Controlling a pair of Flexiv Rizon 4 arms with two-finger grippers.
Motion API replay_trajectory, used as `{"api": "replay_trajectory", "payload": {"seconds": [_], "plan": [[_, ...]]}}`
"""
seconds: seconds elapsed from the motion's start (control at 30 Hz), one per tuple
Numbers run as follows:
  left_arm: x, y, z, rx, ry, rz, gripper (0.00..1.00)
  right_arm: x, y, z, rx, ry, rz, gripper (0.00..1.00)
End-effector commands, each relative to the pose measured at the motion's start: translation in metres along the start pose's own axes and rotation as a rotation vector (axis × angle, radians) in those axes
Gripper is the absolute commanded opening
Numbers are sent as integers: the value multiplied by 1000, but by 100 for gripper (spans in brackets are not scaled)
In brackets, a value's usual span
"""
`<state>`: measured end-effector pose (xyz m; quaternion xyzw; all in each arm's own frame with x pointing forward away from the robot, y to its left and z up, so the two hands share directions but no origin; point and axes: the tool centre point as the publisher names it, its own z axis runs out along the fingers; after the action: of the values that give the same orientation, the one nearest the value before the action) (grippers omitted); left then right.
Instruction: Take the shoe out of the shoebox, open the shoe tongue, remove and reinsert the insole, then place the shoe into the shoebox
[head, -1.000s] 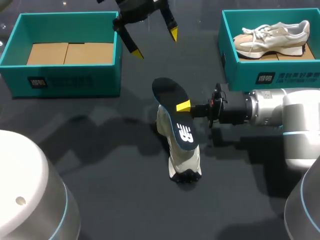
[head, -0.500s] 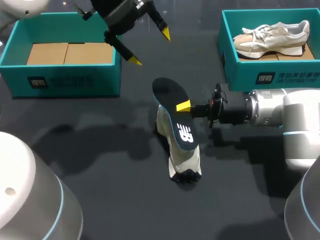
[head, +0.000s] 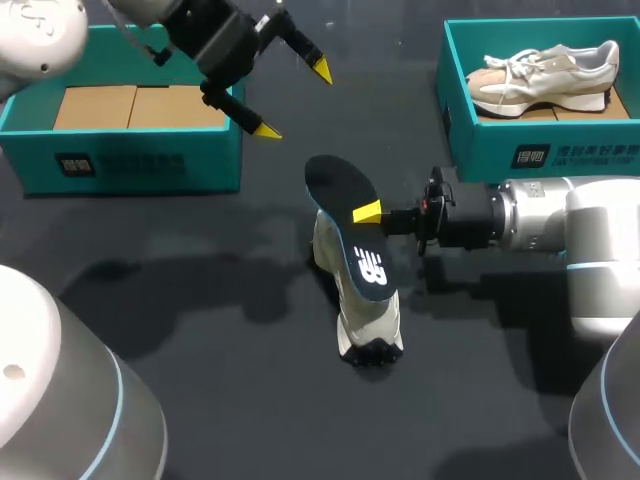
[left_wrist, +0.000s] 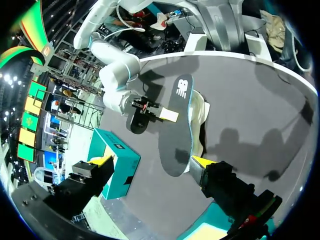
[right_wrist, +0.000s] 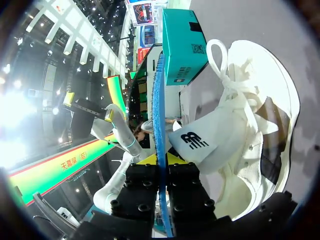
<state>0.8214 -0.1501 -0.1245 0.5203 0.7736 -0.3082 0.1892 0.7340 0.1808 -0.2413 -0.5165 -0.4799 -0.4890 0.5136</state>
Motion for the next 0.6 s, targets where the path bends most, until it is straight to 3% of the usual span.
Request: {"api": "replay_trajectory", "payload": {"seconds": [0.03,0.43,0.6], "plan": [[26,3,2,-11,-243,30,100,0,-1,1,-2,-1,0,0],[31,3,1,9,-260,74,100,0,-1,1,-2,-1,0,0],[45,0,30,-58,-359,83,100,0,-1,1,-2,-1,0,0]]}}
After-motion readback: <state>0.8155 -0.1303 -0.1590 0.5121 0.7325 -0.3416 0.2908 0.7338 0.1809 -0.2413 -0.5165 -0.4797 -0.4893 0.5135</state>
